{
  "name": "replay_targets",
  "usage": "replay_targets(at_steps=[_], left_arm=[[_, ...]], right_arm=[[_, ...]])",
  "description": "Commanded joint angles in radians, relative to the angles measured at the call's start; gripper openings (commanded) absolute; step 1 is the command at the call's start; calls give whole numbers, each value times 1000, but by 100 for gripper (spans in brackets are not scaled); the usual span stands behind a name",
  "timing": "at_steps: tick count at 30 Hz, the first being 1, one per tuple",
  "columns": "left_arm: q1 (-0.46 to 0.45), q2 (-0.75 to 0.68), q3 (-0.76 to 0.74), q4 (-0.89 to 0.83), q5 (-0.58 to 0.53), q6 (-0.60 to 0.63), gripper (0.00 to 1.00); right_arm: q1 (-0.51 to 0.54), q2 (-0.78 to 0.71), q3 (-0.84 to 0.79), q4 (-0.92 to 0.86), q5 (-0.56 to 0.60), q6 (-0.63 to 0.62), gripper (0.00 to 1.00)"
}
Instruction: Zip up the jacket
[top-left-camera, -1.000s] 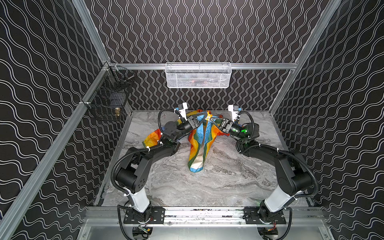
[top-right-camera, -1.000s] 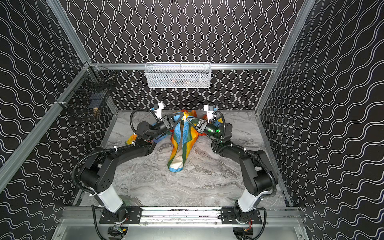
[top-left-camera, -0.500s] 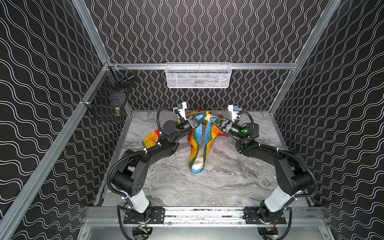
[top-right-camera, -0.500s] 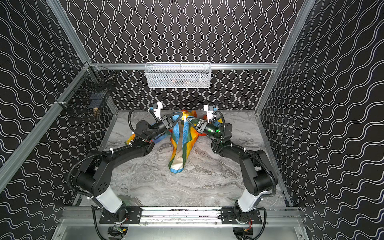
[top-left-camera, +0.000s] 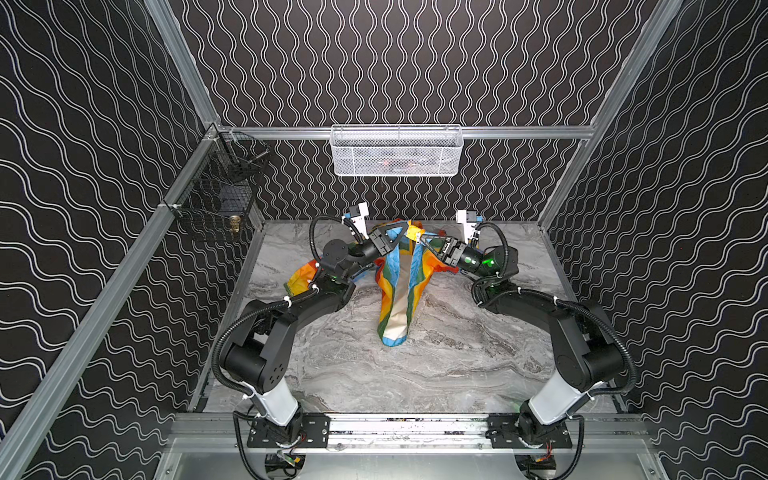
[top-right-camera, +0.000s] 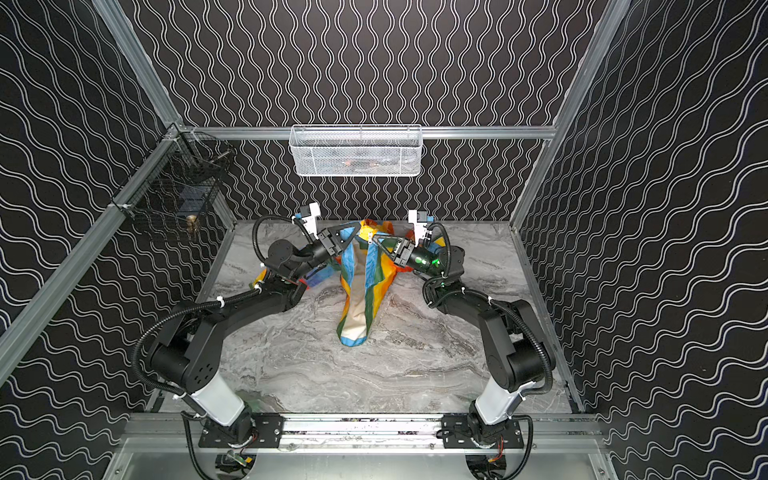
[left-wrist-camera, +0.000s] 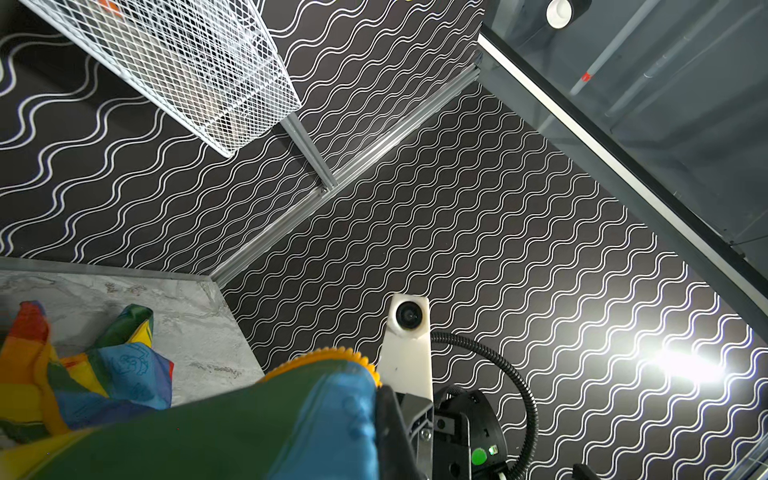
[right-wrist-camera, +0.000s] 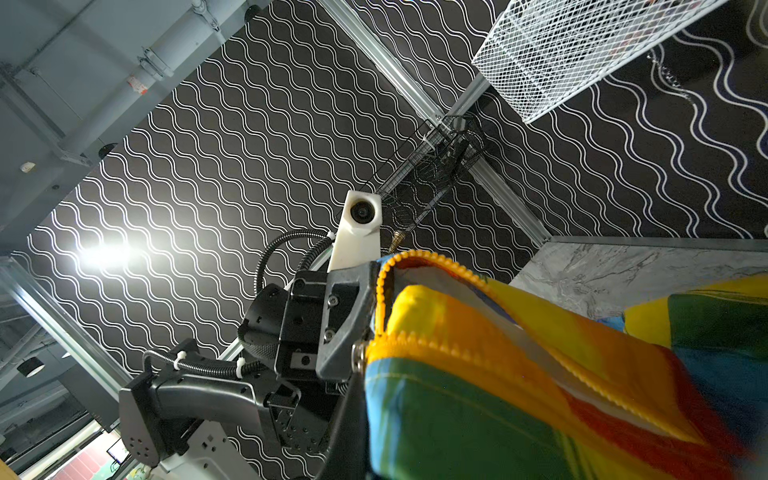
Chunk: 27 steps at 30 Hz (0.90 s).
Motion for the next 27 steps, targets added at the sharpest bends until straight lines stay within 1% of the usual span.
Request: replay_targets(at_steps=[1,20,27], left_arm=[[7,-14,-1,20,-7,20,0],[15,-22,6,19,-8,26,0],[18,-33,3,18,-9,26,0]], right_arm=[[-1,-3,2,26,-1,-5,0],[-1,-11,5,-19,3,-25,0],[0,-6,7,7,-2,-10,0]])
